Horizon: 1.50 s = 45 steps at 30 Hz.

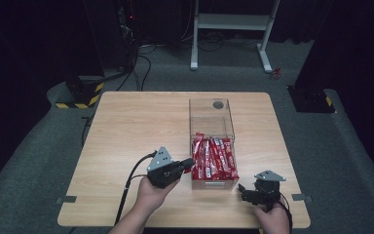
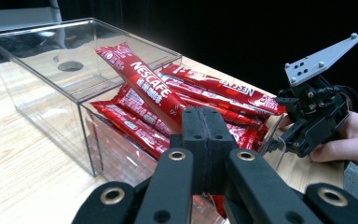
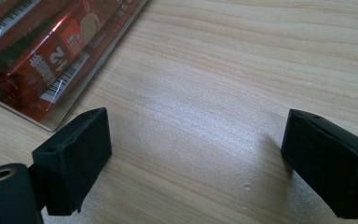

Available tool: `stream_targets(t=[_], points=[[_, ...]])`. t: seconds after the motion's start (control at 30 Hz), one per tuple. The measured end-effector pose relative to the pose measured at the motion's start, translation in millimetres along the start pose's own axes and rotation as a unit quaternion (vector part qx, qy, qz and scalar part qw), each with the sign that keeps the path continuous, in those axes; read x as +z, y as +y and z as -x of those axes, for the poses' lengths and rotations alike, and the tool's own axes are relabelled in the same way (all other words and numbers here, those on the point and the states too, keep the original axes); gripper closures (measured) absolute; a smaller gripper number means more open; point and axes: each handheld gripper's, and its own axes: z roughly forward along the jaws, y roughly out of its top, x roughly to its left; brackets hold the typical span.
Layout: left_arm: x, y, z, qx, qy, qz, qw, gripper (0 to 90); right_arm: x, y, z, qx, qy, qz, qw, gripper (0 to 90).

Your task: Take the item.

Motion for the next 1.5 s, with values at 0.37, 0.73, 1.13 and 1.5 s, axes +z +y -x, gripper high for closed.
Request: stream_targets(t=[0.37,0.73,1.13,1.5], points=[[-12.1,-0.4,-13.6,0.003,0.016,0.003,0.9999,89.8,0.0,0.0,0.0,0.0,0.0,0.0,1.0,8.2],[-27.8,-2.1,-32.4,0.003,0.056,0.013,0.9984,89.9,0.0,0.0,0.0,0.0,0.001,0.0,1.0,8.2],[-40.0,-5.4,-53.4,-0.012,0.08,0.016,0.9966,89.9,0.0,0.0,0.0,0.0,0.001,0.0,1.0,8.2],[-47.6,-13.2,-75.1,-0.028,0.107,0.008,0.9938,89.9,0.0,0.0,0.0,0.0,0.0,0.0,1.0,8.2]])
